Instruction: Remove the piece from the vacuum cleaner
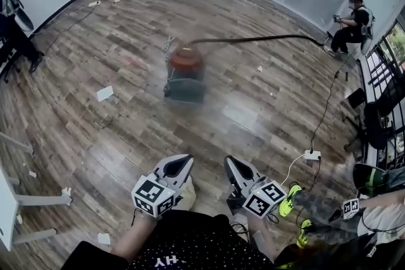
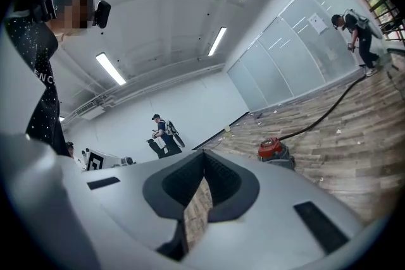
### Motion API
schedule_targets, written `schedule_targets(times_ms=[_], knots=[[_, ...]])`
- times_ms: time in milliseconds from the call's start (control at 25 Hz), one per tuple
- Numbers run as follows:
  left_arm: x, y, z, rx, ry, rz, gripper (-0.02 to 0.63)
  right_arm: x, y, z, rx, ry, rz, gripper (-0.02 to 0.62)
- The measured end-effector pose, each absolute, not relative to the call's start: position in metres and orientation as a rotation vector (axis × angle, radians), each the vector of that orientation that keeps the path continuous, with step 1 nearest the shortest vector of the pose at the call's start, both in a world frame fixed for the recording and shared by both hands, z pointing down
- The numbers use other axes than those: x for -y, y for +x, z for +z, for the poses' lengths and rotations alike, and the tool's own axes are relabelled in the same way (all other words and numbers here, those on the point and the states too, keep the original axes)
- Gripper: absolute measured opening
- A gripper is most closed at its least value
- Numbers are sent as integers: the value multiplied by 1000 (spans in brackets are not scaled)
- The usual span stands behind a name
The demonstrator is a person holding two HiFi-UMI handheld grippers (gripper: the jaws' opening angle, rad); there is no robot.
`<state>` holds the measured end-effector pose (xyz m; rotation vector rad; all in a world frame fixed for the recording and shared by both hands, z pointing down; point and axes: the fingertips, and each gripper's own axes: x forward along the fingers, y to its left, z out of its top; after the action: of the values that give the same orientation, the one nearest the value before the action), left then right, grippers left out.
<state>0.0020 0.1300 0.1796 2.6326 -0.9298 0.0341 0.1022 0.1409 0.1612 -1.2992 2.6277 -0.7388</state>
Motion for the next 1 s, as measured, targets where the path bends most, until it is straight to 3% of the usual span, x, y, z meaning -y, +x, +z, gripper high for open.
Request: schedule_targets(times_ms=[320, 1000], knots=[[-28, -14, 177, 940, 2618, -31, 8, -42, 82, 147, -2591, -1216, -722, 12], [74, -20, 201, 1022, 2463, -50, 8, 72, 95, 160, -2612, -1190, -793, 12]])
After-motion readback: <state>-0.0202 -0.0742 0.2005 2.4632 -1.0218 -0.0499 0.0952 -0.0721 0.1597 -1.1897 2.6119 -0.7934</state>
